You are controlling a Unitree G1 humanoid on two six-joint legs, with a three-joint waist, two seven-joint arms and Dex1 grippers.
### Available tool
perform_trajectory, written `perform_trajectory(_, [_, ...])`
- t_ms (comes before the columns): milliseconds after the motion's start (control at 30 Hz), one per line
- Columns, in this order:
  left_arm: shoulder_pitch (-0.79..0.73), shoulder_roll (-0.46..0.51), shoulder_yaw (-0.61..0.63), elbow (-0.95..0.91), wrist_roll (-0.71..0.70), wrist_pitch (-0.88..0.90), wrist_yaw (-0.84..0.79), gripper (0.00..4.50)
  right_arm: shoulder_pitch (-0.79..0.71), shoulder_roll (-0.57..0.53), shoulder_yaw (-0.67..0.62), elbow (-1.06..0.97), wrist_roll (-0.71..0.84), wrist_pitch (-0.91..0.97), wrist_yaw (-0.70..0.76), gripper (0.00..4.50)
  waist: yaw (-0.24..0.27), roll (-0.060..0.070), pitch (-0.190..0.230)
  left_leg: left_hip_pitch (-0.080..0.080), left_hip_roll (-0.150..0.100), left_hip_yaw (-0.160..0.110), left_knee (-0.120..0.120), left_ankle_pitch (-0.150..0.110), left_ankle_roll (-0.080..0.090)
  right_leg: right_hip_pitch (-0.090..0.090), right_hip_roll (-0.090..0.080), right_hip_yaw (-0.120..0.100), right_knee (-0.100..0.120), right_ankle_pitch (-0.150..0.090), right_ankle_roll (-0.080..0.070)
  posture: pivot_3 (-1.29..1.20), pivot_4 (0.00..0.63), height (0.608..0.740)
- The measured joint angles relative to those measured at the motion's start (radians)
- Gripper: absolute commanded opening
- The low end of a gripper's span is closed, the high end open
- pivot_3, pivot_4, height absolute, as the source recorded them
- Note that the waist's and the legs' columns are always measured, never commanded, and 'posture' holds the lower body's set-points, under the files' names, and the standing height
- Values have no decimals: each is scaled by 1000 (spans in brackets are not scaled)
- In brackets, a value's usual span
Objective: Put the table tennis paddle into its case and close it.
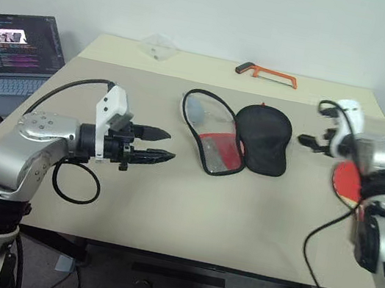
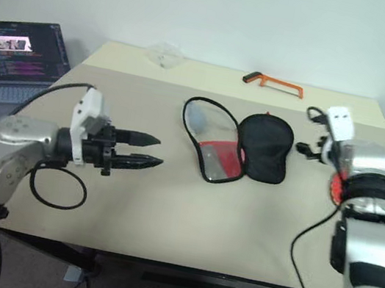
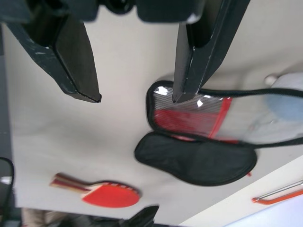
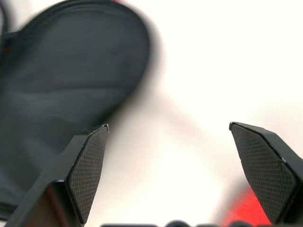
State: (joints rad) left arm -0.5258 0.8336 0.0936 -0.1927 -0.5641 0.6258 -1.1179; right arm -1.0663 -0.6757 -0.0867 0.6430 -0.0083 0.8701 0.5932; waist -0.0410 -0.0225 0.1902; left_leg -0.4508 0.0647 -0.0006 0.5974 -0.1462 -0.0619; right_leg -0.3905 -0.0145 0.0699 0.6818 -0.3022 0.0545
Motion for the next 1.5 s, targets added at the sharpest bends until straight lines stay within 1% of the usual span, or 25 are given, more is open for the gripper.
perform_trajectory(133, [-30,-10,-23,32,0,-19,-34,2620,207,-9,-114,-296,2,232,-108,4493,2,0,0,0,0,1,1,0,0,-1,0,1,2,0,0,0,150,740])
perform_trajectory(267, [-65,-39,-60,65,2,-32,-67,2620,351,14,-226,-537,17,413,-181,4493,1,0,0,0,0,1,3,0,0,0,0,1,4,0,0,0,150,740])
perform_trajectory(367, [-81,-53,-87,99,14,-51,-88,2620,417,38,-282,-622,25,474,-226,4493,0,0,0,1,0,0,6,0,0,1,0,1,5,0,0,0,150,740])
perform_trajectory(567, [-105,-71,-114,135,30,-69,-116,2620,497,89,-364,-644,57,520,-270,4493,-2,0,0,1,0,0,10,0,0,1,0,2,7,0,1,0,150,740])
perform_trajectory(633, [-112,-75,-122,144,36,-71,-116,2620,517,109,-370,-638,68,517,-282,4493,-2,0,0,1,0,0,10,0,0,1,0,2,7,1,2,0,150,740])
perform_trajectory(767, [-116,-92,-130,148,41,-71,-115,2620,522,119,-375,-583,71,467,-318,4493,-3,0,0,1,0,0,11,0,1,1,0,2,7,1,2,0,150,740])
perform_trajectory(1033, [-118,-92,-130,147,43,-70,-113,2620,519,127,-392,-498,96,369,-358,4493,-10,-1,-1,1,0,0,12,1,2,3,0,2,6,2,4,0,150,740])
perform_trajectory(1067, [-118,-92,-130,147,43,-70,-113,2620,519,127,-395,-489,101,360,-362,4119,-11,-1,-1,1,0,0,12,2,3,3,0,2,6,3,5,0,150,740])
perform_trajectory(1133, [-118,-92,-130,147,43,-70,-111,2620,519,128,-396,-478,109,341,-375,3708,-11,-1,-1,1,0,0,12,3,5,3,0,2,5,3,7,0,150,740])
perform_trajectory(1267, [-118,-92,-130,145,43,-67,-108,2620,514,145,-394,-471,111,319,-404,2412,-8,-2,-1,1,0,0,12,5,8,4,0,2,2,6,10,0,150,740])
perform_trajectory(1333, [-118,-92,-130,145,45,-67,-106,2620,505,154,-387,-471,110,322,-422,1835,-8,-2,-1,1,0,1,12,6,9,4,0,3,0,9,9,0,150,740])
perform_trajectory(1400, [-117,-91,-129,145,47,-67,-102,2620,490,156,-380,-477,108,335,-450,1155,-8,-1,-1,0,-1,2,12,6,9,3,-1,4,0,9,9,0,150,740])
perform_trajectory(1500, [-116,-84,-126,145,54,-67,-94,2620,446,165,-343,-501,106,342,-479,1093,-12,0,0,-1,-1,2,11,6,9,1,-1,4,0,9,8,0,150,740])
